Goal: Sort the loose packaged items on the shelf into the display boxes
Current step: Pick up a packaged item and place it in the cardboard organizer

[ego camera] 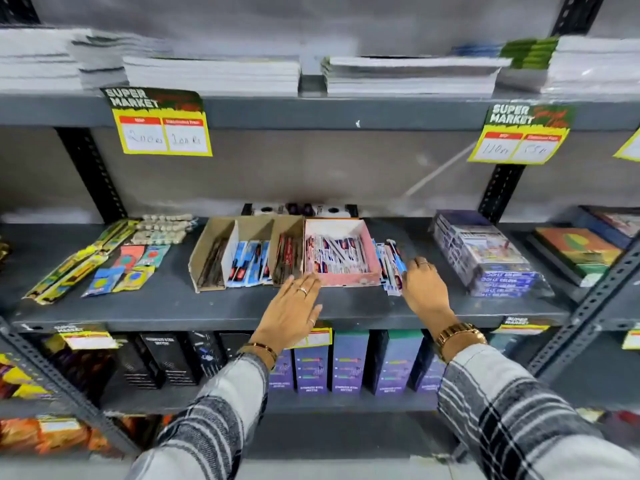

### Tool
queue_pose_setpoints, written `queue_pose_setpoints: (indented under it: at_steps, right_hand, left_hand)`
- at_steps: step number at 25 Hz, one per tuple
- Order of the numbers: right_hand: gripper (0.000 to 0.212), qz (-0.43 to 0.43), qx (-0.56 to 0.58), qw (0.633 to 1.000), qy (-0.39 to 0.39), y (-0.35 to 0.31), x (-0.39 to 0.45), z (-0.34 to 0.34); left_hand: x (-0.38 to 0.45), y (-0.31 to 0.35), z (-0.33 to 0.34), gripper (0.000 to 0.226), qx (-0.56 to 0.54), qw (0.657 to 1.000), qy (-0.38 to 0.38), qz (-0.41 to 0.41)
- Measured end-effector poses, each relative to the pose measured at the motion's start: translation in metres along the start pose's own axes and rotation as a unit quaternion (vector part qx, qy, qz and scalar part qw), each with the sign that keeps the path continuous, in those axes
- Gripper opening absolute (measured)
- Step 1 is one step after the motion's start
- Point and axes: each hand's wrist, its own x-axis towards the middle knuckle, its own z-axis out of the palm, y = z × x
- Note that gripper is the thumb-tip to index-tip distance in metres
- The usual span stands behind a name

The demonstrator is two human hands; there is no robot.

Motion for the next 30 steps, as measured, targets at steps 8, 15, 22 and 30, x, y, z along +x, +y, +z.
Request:
queue_pose_setpoints:
  at_steps: [8, 15, 22, 30]
  right_hand:
    - [0.029, 0.078, 0.001, 0.995, -0.055, 0.0, 0.047, 0.027]
    - [0.026, 0.171, 0.062, 0.982, -0.051, -0.004, 0.078, 0.036]
    - [0.029, 0.206, 0.074, 0.974, -0.056, -0.006, 0.092, 0.032]
    - [0.022, 0.14, -0.017, 0.99, -0.021, -0.011, 0.08, 0.036]
  left_hand:
    - [0.015, -0.005, 0.052, 0.057, -0.041, 0.995, -0.061, 0.064]
    - [0.024, -0.01, 0.064, 0.061, -0.019, 0.994, -0.049, 0.1]
    - [0.027, -0.011, 0.065, 0.062, -0.015, 0.993, -0.062, 0.1]
    - [0.026, -0.011, 0.065, 0.062, -0.032, 0.993, -0.055, 0.099]
